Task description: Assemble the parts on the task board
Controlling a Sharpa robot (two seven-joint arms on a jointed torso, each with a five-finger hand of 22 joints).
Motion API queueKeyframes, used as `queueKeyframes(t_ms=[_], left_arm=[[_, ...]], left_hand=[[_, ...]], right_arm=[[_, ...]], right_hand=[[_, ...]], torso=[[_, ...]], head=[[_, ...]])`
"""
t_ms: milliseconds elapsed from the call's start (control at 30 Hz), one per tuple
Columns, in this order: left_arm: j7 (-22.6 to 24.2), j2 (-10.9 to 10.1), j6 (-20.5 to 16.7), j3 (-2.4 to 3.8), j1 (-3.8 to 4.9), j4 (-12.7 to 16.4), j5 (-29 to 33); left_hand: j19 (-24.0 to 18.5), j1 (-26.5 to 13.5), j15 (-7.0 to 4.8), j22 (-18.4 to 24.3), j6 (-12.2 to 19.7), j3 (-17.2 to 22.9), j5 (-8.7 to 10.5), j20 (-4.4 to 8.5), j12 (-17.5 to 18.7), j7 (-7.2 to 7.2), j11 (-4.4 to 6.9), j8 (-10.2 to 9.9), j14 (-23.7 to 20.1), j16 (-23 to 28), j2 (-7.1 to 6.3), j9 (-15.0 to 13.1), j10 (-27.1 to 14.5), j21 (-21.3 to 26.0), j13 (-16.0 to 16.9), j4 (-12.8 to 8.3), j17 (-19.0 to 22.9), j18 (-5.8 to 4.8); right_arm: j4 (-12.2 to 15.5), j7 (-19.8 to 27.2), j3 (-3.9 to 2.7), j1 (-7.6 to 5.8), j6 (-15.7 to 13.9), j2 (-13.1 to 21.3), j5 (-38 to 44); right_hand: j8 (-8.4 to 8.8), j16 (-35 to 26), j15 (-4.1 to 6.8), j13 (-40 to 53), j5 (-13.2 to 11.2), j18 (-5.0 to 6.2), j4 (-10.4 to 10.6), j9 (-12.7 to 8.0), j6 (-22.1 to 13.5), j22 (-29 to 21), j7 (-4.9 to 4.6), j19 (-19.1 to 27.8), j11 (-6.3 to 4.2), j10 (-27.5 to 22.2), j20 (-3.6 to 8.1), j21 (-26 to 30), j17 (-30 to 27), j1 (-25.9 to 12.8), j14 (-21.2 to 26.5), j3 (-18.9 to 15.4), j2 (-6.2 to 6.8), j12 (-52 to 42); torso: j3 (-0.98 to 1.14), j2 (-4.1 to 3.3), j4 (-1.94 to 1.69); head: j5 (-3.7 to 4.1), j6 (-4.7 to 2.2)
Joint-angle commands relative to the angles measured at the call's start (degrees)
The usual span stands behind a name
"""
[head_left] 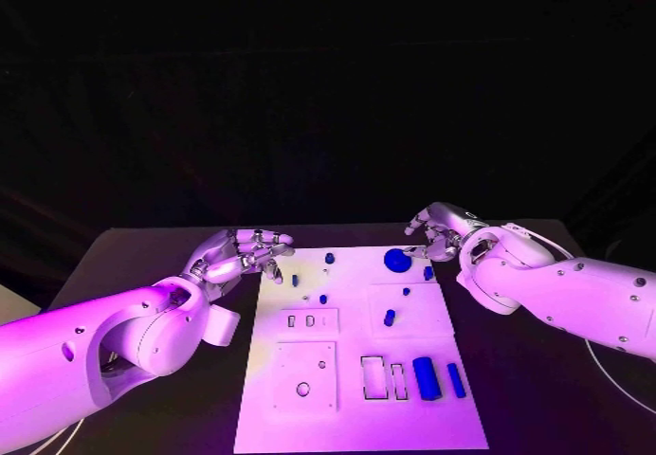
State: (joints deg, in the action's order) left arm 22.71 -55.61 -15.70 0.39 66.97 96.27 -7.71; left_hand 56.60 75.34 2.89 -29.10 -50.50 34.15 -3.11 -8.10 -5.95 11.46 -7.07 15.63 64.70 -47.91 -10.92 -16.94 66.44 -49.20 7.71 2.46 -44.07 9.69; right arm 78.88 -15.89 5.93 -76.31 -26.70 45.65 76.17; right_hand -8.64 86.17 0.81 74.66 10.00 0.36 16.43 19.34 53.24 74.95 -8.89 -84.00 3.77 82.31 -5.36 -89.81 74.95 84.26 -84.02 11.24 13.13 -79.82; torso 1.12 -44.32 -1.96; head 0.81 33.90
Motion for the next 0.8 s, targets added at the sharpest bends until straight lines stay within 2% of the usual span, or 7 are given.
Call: queueKeyframes(t_ms=[33, 167, 367, 533, 600, 667, 800], left_arm=[[0.2, 0.1, 1.5, 0.04, 0.12, 0.0, 0.0], [0.2, 0.2, 1.6, 0.04, 0.12, -0.1, 0.0], [0.2, 0.4, 1.7, 0.03, 0.11, -0.3, 0.0], [0.1, 0.3, 1.8, 0.03, 0.11, -0.4, -0.1], [0.1, 0.3, 1.7, 0.03, 0.11, -0.4, -0.1], [0.1, 0.2, 1.7, 0.03, 0.11, -0.4, -0.1], [0.0, 0.2, 1.7, 0.03, 0.11, -0.4, -0.1]], left_hand=[[-0.4, 0.2, -0.07, 0.0, 0.5, 0.1, -0.15, -0.05, -0.3, -0.05, -0.11, 0.0, -0.4, -0.2, 0.15, -0.1, -0.4, -0.3, 0.1, -0.2, 0.1, 0.73], [-0.4, 0.2, -0.07, 0.0, 0.5, 0.1, -0.15, -0.05, -0.3, -0.05, -0.11, 0.0, -0.4, -0.2, 0.15, -0.1, -0.4, -0.3, 0.1, -0.2, 0.1, 0.73], [-0.4, 0.2, -0.07, 0.0, 0.5, 0.1, -0.15, -0.05, -0.3, -0.05, -0.11, 0.0, -0.4, -0.2, 0.15, -0.1, -0.4, -0.3, 0.1, -0.2, 0.1, 0.73], [-0.5, 0.2, -0.07, -0.1, 0.5, 0.2, -0.16, -0.06, -0.4, -0.08, -0.1, 0.1, -0.5, -0.2, 0.23, -0.1, -0.4, -0.3, 0.1, -0.2, 0.1, 0.74], [-0.5, 0.2, -0.07, -0.1, 0.5, 0.2, -0.16, -0.06, -0.4, -0.08, -0.1, 0.1, -0.5, -0.2, 0.23, -0.1, -0.4, -0.3, 0.1, -0.2, 0.1, 0.74], [-0.5, 0.2, -0.07, -0.1, 0.5, 0.2, -0.16, -0.06, -0.4, -0.08, -0.1, 0.1, -0.5, -0.2, 0.23, -0.1, -0.4, -0.3, 0.1, -0.2, 0.1, 0.74], [-0.5, 0.2, -0.07, -0.1, 0.5, 0.2, -0.16, -0.06, -0.4, -0.08, -0.1, 0.1, -0.5, -0.2, 0.23, -0.1, -0.4, -0.3, 0.1, -0.2, 0.1, 0.74]], right_arm=[[-0.8, -0.4, -0.06, -0.07, 6.0, -0.1, -3.5], [-1.9, -1.1, -0.08, -0.1, 8.1, -0.7, -3.7], [-3.6, -1.5, -0.03, 0.03, 9.7, -2.2, -3.8], [-4.5, -1.7, 0.04, 0.33, 9.9, -3.1, -3.8], [-4.7, -1.7, 0.06, 0.41, 9.9, -3.3, -3.8], [-4.8, -1.8, 0.07, 0.48, 9.7, -3.4, -3.8], [-5.2, -1.8, 0.09, 0.56, 9.5, -3.8, -3.9]], right_hand=[[0.35, 1.4, -0.88, 8.4, -0.1, -0.36, 0.0, -0.2, -1.3, 15.1, -0.35, -6.0, 0.6, 2.2, -0.68, -0.2, 9.2, -0.7, -4.9, -1.6, -0.02, -3.8], [0.29, 2.7, -1.25, 10.5, -0.1, -0.36, 0.1, -0.2, -1.8, 15.1, -0.64, -6.0, 0.94, 3.6, -1.06, -0.2, 12.0, -0.8, -5.4, -2.6, -0.2, -5.7], [0.05, 3.0, -1.4, 11.7, 0.0, -0.36, 0.1, -0.1, -1.8, 15.1, -0.72, -6.0, 1.05, 4.5, -1.23, -0.2, 12.8, -0.7, -5.5, -2.9, -0.49, -6.9], [-0.09, 3.0, -1.42, 12.0, 0.1, -0.36, 0.1, 0.0, -1.6, 15.1, -0.71, -6.0, 1.05, 4.7, -1.27, -0.2, 12.9, -0.8, -5.5, -3.0, -0.67, -7.1], [-0.19, 3.1, -1.43, 12.1, 0.3, -0.36, 0.1, 0.0, -1.5, 15.1, -0.69, -6.0, 1.05, 4.8, -1.29, -0.2, 12.9, -0.9, -5.6, -3.0, -0.82, -7.2], [-0.23, 3.1, -1.43, 12.2, 0.3, -0.36, 0.1, 0.0, -1.5, 15.1, -0.69, -6.0, 1.05, 4.8, -1.3, -0.2, 13.1, -0.9, -5.6, -2.9, -0.87, -7.3], [-0.34, 3.1, -1.43, 12.2, 0.4, -0.36, 0.1, 0.0, -1.3, 15.1, -0.66, -6.0, 1.03, 4.9, -1.31, -0.2, 13.1, -0.9, -5.6, -2.9, -1.04, -7.3]], torso=[[-0.1, -0.06, -0.1], [-0.18, -0.1, -0.1], [-0.19, -0.08, -0.25], [-0.28, -0.07, -0.42], [-0.3, -0.03, -0.32], [-0.3, -0.1, -0.47], [-0.22, -0.09, -0.23]], head=[[0.19, 0.19], [0.34, 0.34], [0.44, 0.65], [0.45, 0.95], [0.36, 1.06], [0.46, 1.05], [0.31, 1.1]])
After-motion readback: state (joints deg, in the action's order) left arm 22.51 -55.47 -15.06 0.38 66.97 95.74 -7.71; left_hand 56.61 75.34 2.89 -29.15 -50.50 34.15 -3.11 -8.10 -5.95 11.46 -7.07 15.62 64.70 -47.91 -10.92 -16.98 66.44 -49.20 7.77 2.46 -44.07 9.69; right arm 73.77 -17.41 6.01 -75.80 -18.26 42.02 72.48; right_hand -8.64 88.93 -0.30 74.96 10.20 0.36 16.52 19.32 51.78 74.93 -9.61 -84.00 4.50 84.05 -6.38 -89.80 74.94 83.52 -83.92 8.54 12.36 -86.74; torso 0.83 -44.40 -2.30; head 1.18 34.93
